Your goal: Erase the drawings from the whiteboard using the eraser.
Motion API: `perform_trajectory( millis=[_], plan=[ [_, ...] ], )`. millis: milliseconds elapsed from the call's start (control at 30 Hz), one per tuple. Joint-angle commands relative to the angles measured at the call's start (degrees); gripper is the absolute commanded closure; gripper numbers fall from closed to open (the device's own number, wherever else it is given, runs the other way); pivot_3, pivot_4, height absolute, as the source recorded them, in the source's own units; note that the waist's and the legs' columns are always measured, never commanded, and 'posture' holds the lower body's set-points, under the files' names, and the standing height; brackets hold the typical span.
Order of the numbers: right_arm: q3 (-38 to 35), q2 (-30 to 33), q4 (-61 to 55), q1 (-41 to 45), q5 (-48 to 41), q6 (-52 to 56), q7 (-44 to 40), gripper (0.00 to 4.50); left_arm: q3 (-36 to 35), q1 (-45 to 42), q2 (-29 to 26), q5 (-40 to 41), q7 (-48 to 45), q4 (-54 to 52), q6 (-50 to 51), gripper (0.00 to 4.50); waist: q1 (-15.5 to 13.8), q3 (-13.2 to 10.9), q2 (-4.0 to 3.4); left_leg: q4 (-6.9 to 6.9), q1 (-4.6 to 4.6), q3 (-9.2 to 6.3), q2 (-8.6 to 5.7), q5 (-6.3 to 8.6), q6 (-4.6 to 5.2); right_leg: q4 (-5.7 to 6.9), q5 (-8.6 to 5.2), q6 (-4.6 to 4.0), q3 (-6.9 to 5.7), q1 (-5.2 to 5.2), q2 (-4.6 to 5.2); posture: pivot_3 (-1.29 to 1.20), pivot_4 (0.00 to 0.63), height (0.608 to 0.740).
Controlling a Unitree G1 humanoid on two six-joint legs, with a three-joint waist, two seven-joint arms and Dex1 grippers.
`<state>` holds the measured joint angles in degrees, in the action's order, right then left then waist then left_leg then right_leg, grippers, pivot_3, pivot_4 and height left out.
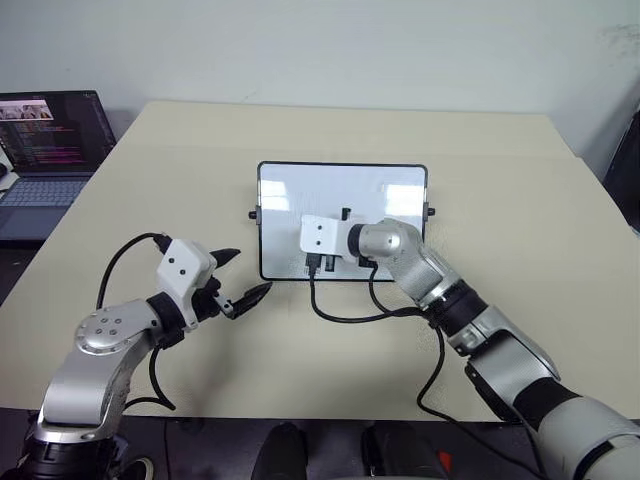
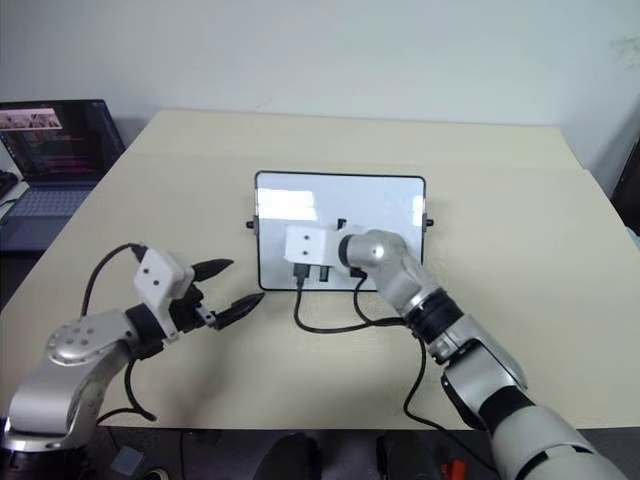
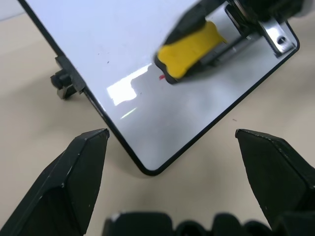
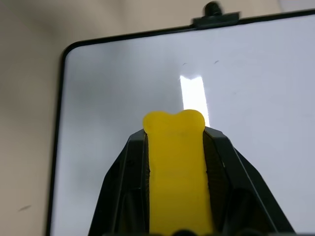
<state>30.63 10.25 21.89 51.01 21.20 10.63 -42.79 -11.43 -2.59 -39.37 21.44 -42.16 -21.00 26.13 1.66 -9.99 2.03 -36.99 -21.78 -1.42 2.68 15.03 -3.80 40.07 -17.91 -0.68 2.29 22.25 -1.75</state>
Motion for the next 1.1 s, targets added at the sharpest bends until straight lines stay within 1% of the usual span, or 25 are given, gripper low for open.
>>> perform_trajectory(
  millis=[33,167,300,367,500,567,600,833,1033,1100],
  plan=[
    [-0.4,1.6,0.6,-0.9,1.3,3.9,-0.5,3.38,0.4,-1.2,-0.6,0.3,-0.7,-0.1,-0.4,0.0,0.1,0.0,-0.01,0.0,0.02,0.0,0.01,0.0,0.0,0.02,0.0,0.0,0.0,0.0,-0.01,0.0,0.15,0.74],
    [-2.2,0.5,1.2,0.7,1.2,3.0,3.3,3.38,0.8,-1.7,-0.6,0.3,-1.0,0.3,-0.4,0.0,0.1,0.0,-0.01,-0.01,0.03,-0.02,0.01,-0.01,0.0,0.04,0.0,0.0,-0.01,0.0,-0.02,0.0,0.15,0.74],
    [0.4,-0.7,-0.7,-0.6,0.0,4.1,-1.1,3.39,1.0,-1.9,-0.5,0.2,-1.0,0.4,-0.3,0.0,0.1,0.0,-0.01,-0.02,0.04,-0.01,0.01,-0.02,0.01,0.04,0.02,-0.01,0.0,0.0,-0.02,0.0,0.15,0.74],
    [1.3,-2.1,-0.6,-1.0,0.5,3.6,-0.3,3.39,1.0,-1.7,-0.5,0.2,-1.0,0.2,-0.3,0.0,0.2,0.0,-0.01,-0.01,0.04,0.01,0.01,-0.02,0.01,0.03,0.02,-0.01,0.01,0.0,-0.03,0.0,0.15,0.74],
    [-0.4,-4.6,3.5,1.5,1.9,0.3,7.5,3.39,0.7,-1.8,-0.6,0.2,-0.9,0.0,-0.2,0.0,0.5,0.0,-0.02,0.03,0.01,0.03,0.05,-0.02,0.01,0.03,0.02,-0.01,0.03,0.05,-0.06,0.0,0.15,0.74],
    [-1.2,-5.1,5.1,2.7,1.7,-0.6,9.2,3.39,0.5,-1.8,-0.5,0.3,-0.7,-0.1,-0.1,0.0,0.5,0.0,-0.04,0.03,0.01,0.02,0.05,-0.02,0.01,0.03,0.02,-0.02,0.03,0.06,-0.06,0.0,0.15,0.74],
    [-1.1,-5.1,5.4,2.8,1.6,-0.5,8.8,3.39,0.6,-1.6,-0.5,0.3,-0.7,-0.1,-0.2,0.0,0.5,0.0,-0.04,0.02,0.01,0.01,0.04,-0.02,0.01,0.03,0.02,-0.02,0.02,0.05,-0.06,0.0,0.15,0.74],
    [2.0,-2.2,1.0,-1.0,-0.2,4.4,-2.7,3.39,0.2,-1.5,-0.8,0.3,-1.0,0.0,-0.4,0.0,0.1,0.0,-0.03,0.02,-0.02,0.01,0.02,-0.01,0.01,-0.05,0.02,-0.02,0.01,0.03,-0.03,0.0,0.15,0.74],
    [-1.4,-3.1,2.9,1.7,0.9,2.4,4.8,3.39,0.7,-2.2,-0.8,0.2,-1.3,0.6,-0.4,0.0,0.2,0.0,-0.05,0.02,0.0,-0.02,0.04,-0.02,0.01,0.0,0.02,-0.02,-0.01,0.04,-0.05,0.0,0.15,0.74],
    [-1.5,-3.1,3.3,2.0,0.5,2.3,5.1,3.39,0.8,-2.3,-0.8,0.2,-1.4,0.7,-0.4,0.0,0.2,0.0,-0.05,0.01,0.0,-0.02,0.03,-0.02,0.01,0.01,0.02,-0.02,-0.01,0.04,-0.05,0.0,0.15,0.74]
  ],
)
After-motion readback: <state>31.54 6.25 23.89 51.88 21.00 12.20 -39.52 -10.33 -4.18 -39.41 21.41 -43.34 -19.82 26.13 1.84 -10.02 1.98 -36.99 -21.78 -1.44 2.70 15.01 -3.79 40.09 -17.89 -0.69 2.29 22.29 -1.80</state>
